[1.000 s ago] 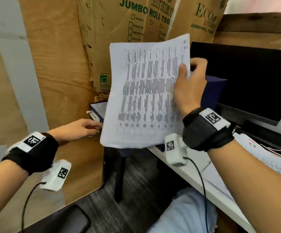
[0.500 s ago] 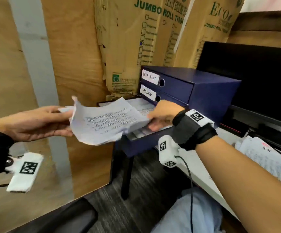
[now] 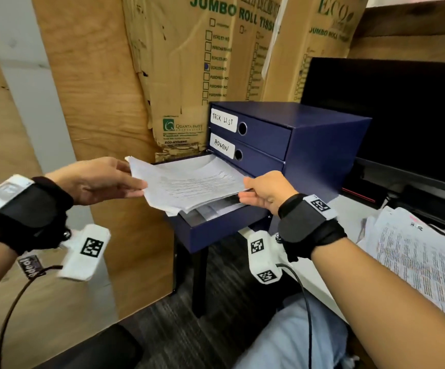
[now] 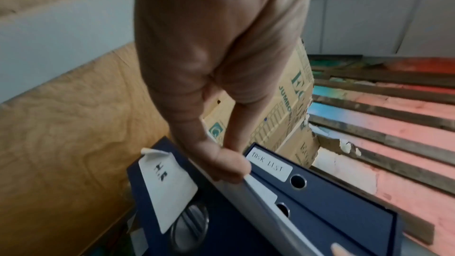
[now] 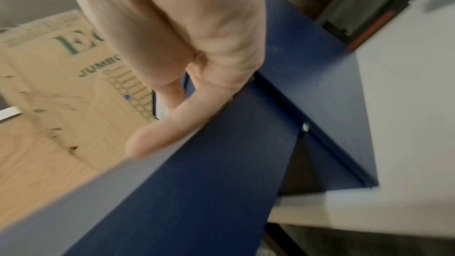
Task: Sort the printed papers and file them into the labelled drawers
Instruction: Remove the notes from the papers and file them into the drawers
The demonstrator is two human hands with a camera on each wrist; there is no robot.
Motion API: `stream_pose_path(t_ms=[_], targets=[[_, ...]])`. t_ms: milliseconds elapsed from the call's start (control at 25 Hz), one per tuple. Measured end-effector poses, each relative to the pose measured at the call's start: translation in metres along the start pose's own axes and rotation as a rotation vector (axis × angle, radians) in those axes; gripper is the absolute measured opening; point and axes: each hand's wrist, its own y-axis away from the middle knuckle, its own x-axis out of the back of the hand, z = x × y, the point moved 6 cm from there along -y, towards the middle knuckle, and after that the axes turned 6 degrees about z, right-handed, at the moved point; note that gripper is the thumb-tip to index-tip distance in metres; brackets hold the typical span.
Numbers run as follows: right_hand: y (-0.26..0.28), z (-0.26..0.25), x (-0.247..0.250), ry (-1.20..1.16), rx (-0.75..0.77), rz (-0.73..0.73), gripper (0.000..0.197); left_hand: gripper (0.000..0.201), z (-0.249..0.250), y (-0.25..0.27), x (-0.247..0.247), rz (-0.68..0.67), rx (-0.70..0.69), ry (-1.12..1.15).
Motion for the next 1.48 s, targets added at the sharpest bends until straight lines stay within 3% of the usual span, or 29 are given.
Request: stream_pose_path(t_ms=[80,160,280,360,440,520,600,680,720,880,1080,1240,1480], targets=[[0.008,-0.006,0.003,0.030,0.042,-0.049,0.025,0.037,0.004,-0.011,-0.013,0.063,0.007,0.009],[0.013,-0.011,0.008,0.219,0.119,-0.085,0.029,0.021,0.009,-0.022,-0.028,0.114,0.001,0.027],[0.020,-0.025,0.017,0.858,0.436,0.087,0.027,0.013,0.015,-0.028,-0.058,0.049,-0.021,-0.069],[0.033,-0.035,0.006,1.087,0.655,0.140,0.031,0.004,0.015,-0.024,-0.076,-0.057,-0.035,-0.248],[0.041,-0.028,-0.018,1.020,0.778,-0.120,0.036,0.004,0.020,-0.024,-0.077,-0.019,-0.146,-0.479],[0.044,-0.009,-0.036,1.004,0.786,-0.373,0.041,0.011,0.029,-0.021,-0.054,0.192,-0.319,-0.699],[0.037,0.001,-0.039,1.018,0.789,-0.416,0.042,0.017,0.027,-0.014,-0.023,0.409,-0.359,-0.821],[0.028,-0.001,-0.033,0.992,0.832,-0.355,0.039,0.013,0.015,-0.008,-0.006,0.460,-0.306,-0.750],[0.025,-0.004,-0.029,0.971,0.857,-0.321,0.037,0.008,0.008,-0.006,-0.006,0.427,-0.271,-0.651],[0.010,-0.013,-0.007,0.898,0.881,-0.226,0.032,0.025,-0.009,-0.017,-0.024,0.265,-0.126,-0.169],[0.018,-0.027,0.031,0.732,0.998,0.023,0.028,0.018,-0.021,-0.051,-0.093,0.169,-0.052,0.316],[0.032,-0.027,0.076,0.645,1.011,0.110,0.024,0.027,-0.015,-0.080,-0.175,0.016,-0.124,0.264],[0.037,-0.012,0.161,0.602,0.929,0.329,0.023,0.030,0.006,-0.090,-0.180,0.140,-0.283,0.128]])
